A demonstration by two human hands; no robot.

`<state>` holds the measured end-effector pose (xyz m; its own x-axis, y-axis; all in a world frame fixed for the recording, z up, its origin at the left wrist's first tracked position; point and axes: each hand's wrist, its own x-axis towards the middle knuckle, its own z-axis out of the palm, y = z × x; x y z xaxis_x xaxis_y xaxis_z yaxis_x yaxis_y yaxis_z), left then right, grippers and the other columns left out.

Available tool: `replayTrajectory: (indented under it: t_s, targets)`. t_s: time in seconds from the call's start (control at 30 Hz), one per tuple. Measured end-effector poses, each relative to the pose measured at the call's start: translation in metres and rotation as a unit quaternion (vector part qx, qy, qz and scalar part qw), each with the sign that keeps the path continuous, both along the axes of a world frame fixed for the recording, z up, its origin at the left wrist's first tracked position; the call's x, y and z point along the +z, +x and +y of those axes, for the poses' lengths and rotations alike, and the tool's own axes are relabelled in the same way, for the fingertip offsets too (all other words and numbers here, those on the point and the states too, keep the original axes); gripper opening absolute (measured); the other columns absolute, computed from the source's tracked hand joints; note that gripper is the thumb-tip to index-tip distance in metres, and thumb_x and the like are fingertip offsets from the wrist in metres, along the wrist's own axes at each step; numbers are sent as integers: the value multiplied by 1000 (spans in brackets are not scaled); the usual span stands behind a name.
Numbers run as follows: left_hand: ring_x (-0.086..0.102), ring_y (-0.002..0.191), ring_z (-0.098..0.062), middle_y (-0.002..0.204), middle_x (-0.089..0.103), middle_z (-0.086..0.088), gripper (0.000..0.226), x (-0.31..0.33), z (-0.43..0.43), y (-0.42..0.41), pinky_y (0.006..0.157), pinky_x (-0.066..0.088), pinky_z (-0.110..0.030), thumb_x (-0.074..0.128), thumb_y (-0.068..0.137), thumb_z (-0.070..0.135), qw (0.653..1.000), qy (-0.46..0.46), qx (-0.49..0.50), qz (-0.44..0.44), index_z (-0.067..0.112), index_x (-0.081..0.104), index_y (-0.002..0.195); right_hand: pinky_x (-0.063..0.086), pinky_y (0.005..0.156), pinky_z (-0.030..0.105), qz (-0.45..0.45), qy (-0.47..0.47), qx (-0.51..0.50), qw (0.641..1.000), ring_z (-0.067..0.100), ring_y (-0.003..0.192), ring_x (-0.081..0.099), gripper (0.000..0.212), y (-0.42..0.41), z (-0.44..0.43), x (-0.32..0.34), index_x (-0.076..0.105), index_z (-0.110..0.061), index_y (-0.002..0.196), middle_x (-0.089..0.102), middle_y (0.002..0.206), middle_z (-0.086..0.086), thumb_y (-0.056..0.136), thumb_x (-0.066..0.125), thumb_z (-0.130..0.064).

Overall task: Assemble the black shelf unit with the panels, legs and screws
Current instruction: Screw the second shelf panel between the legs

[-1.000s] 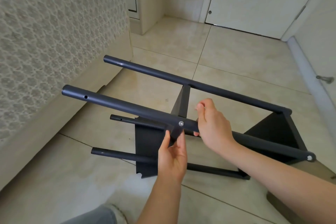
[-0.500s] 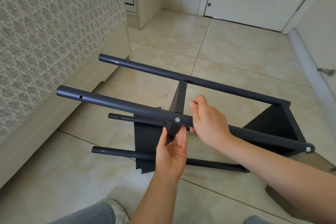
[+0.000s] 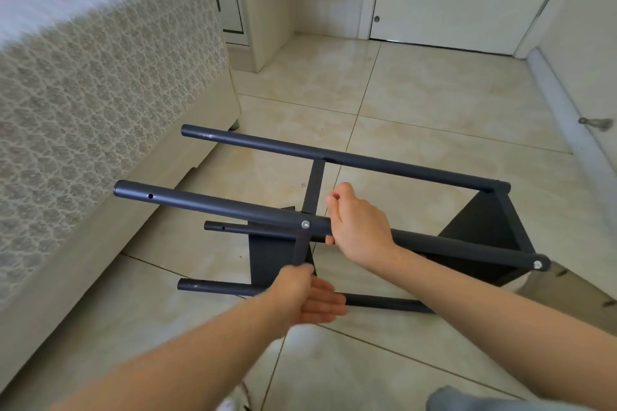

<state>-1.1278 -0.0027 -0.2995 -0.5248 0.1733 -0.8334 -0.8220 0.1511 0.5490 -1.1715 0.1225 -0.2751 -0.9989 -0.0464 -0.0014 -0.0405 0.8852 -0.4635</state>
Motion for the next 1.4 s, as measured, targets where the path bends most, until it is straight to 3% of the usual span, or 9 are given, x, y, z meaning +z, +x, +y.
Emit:
replayTrajectory:
  t_s: [0.13, 0.27, 0.4, 0.57, 0.73, 0.97, 1.07, 1.17, 1.4]
  targets:
    - [77, 79, -27, 84, 77, -16, 45, 62, -8, -33, 71, 63, -32, 35, 108, 28, 970, -99, -193, 112, -4, 66, 105, 35, 52, 28, -7, -33, -10, 999, 11, 60, 51, 18, -2, 2, 4, 38, -18, 104, 51, 69, -9, 106, 26, -31]
    - [76, 71, -19, 79, 77, -10, 26, 105, -26, -56, 68, 62, -26, 49, 104, 19, 919, -137, -251, 270, 2, 68, 99, 56, 68, 39, -22, -110, -30, 993, 18, 70, 63, 14, -7, 5, 3, 41, -17, 106, 59, 78, 0, 105, 30, -26]
    - [69, 95, -5, 104, 72, 7, 17, 111, -42, -70, 93, 54, -24, 62, 96, 33, 737, -303, -351, 491, 23, 66, 109, 55, 74, 31, -59, -226, -59, 971, 14, 77, 64, 18, -10, 12, 6, 43, -17, 105, 65, 85, 4, 106, 28, -28]
    - [36, 143, -13, 164, 16, 16, 73, 88, -49, -83, 114, 37, -37, 46, 93, 65, 623, -360, -546, 429, 45, 14, 155, 53, 71, 24, -88, -264, -36, 960, 11, 76, 65, 21, -12, 20, 9, 45, -16, 106, 68, 84, 4, 106, 28, -28]
    - [39, 141, -9, 164, -4, 23, 67, 78, -53, -89, 112, 39, -33, 36, 97, 63, 602, -360, -563, 436, 49, 6, 155, 52, 80, 41, -11, -205, -22, 978, 23, 86, 63, 25, -47, 49, 14, 46, -14, 99, 69, 89, -2, 105, 28, -30]
    - [40, 139, -4, 158, 30, 22, 70, 72, -60, -104, 111, 38, -28, 39, 90, 70, 631, -325, -544, 447, 53, 13, 152, 45, 61, 40, 10, -6, -64, 998, 28, 71, 56, 22, -126, 73, -5, 41, -11, 102, 59, 88, 9, 105, 25, -26]
    - [59, 109, -3, 127, 61, 16, 74, 67, -58, -106, 88, 50, -23, 35, 83, 77, 636, -323, -549, 435, 61, 6, 149, 44, 59, 39, 20, 80, -31, 996, 28, 62, 56, 13, -134, 70, -22, 38, -13, 100, 63, 75, 5, 103, 27, -18]
    - [54, 69, -6, 79, 60, 9, 72, 61, -53, -105, 59, 38, -20, 21, 82, 79, 600, -367, -555, 444, 62, -4, 148, 37, 54, 37, 55, 93, -16, 994, 27, 53, 50, 13, -135, 73, -28, 36, -13, 100, 58, 67, 4, 104, 26, -19]
    - [55, 70, -8, 80, 64, 7, 73, 54, -44, -97, 66, 44, -24, 17, 83, 79, 609, -369, -540, 448, 59, -6, 149, 28, 49, 35, 51, 114, 29, 992, 23, 48, 42, 18, -119, 85, -27, 32, -15, 98, 53, 62, 1, 105, 18, -25]
